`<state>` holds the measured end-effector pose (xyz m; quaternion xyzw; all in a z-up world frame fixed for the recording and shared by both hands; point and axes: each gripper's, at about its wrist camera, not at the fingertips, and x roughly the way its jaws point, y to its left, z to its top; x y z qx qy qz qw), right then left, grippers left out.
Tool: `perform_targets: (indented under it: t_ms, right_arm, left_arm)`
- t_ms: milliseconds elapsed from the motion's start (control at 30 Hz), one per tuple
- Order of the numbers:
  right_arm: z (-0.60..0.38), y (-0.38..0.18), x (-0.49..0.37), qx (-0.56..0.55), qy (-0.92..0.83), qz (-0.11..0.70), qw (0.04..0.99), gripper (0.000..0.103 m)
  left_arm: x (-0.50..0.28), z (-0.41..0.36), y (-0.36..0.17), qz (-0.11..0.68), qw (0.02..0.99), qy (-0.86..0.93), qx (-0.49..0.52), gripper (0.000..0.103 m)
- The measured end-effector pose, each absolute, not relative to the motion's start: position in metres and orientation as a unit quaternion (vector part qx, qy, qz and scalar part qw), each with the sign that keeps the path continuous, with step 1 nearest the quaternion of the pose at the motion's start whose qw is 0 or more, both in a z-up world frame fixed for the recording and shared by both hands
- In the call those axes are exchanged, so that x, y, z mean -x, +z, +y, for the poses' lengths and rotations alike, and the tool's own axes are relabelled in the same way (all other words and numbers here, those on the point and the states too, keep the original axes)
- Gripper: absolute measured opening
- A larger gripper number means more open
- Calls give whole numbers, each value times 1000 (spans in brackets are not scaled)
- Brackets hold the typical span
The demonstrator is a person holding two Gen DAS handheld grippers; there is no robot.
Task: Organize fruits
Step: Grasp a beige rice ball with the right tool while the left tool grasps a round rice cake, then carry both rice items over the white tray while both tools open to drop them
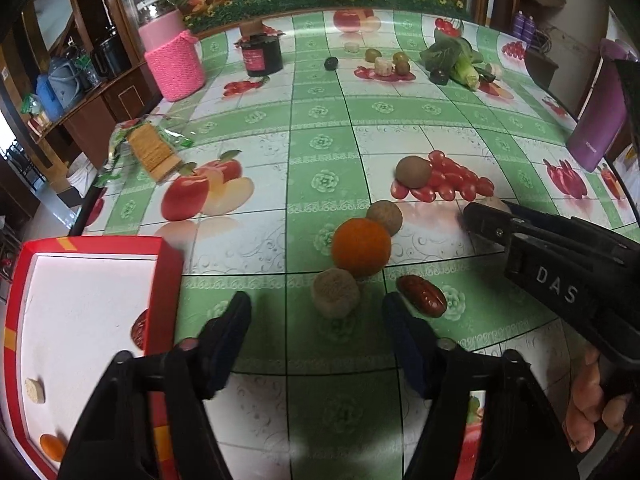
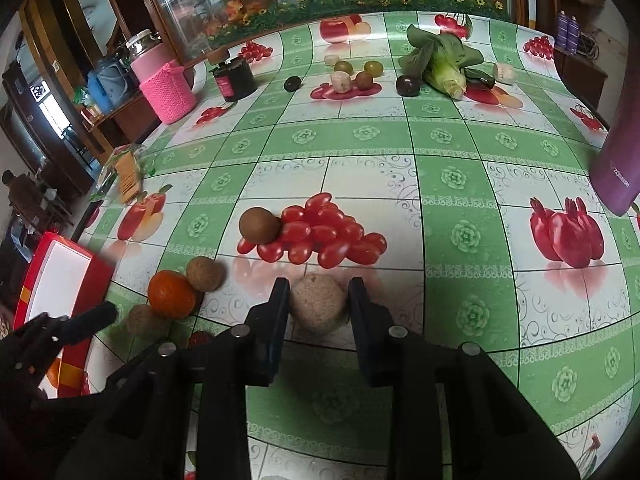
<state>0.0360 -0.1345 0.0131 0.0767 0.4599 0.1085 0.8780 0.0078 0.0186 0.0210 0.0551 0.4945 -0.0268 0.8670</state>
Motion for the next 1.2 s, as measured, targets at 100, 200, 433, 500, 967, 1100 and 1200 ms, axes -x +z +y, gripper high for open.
perform_targets:
  t_ms: [100, 200, 433, 500, 967, 1100, 1200]
  right_arm:
    - [-135, 13, -36, -80, 110, 461, 877, 32]
    - [-134, 15, -36, -82, 111, 458, 878, 32]
    - [-138, 25, -29, -95, 124, 430, 889, 32]
    - [-138, 31, -26, -101, 130, 414, 895, 32]
    - [-84, 64, 27, -121, 234, 337, 904, 32]
    - [-51, 67, 46, -121, 268, 330, 897, 32]
    - [-24, 68, 57, -103, 284, 325, 896, 32]
  left_arm:
    - [-11, 20, 17, 495, 867, -44, -36, 38]
    - [-12, 20, 16, 492, 869, -55, -27, 24]
    - [9, 15, 29, 462, 885, -37, -51, 24]
    - [19, 16, 40, 443, 894, -29, -61, 24]
    - [95, 78, 95, 340, 936, 52, -68, 24]
    - [105, 102, 97, 337, 938, 68, -56, 24]
    - [111, 118, 94, 337, 937, 81, -47, 24]
